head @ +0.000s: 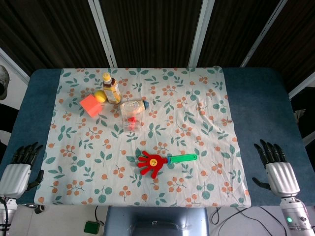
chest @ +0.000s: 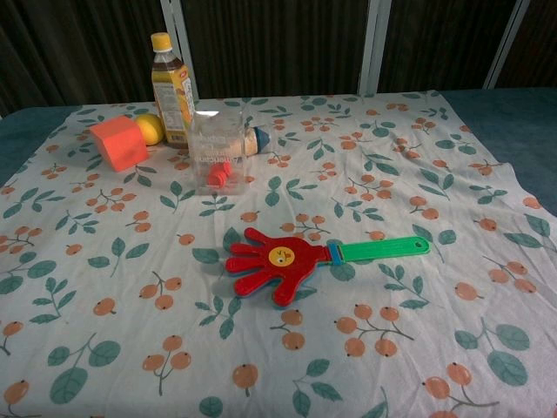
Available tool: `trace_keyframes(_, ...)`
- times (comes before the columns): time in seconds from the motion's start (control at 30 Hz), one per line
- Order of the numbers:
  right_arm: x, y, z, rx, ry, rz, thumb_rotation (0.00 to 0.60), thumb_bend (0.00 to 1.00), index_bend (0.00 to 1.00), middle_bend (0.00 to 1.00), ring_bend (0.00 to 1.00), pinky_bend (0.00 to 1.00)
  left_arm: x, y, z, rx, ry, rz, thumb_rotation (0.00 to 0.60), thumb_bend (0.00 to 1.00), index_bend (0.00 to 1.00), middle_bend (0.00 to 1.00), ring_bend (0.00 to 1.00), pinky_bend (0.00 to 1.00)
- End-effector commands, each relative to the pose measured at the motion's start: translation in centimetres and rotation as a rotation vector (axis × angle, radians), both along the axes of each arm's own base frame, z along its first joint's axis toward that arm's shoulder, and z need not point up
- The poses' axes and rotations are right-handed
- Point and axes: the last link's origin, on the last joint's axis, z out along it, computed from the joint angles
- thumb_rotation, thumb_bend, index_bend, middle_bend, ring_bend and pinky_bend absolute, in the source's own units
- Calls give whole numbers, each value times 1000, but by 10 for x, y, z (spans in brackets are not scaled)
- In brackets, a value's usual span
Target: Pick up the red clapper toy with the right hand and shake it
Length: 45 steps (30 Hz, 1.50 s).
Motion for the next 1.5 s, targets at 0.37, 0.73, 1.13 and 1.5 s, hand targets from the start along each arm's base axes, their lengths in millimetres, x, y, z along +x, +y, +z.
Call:
trace_keyframes(0.37, 30, -39, -45, 121, -31, 91, 600, 180, 0, 0, 0, 0, 2, 0, 1, -50, -9, -10, 600, 444, 0, 0, 0, 41)
trace_keyframes(0.73, 107, -104, -135, 365, -91, 95, 600, 283, 220, 0, 0, 0, -3, -2, 21, -17, -76, -17, 600, 445, 0, 0, 0, 40)
trace_keyframes(1.13, 147, -116, -194, 362, -164, 130, 600, 414, 524, 0, 0, 0, -4, -13, 32, 4, -105, -39, 600, 446, 0, 0, 0, 41)
trace_keyframes(1.5, 142, -112, -201, 370, -156, 121, 600, 414, 542, 0, 0, 0, -3, -18, 33, 9, -101, -39, 600, 445, 0, 0, 0, 41)
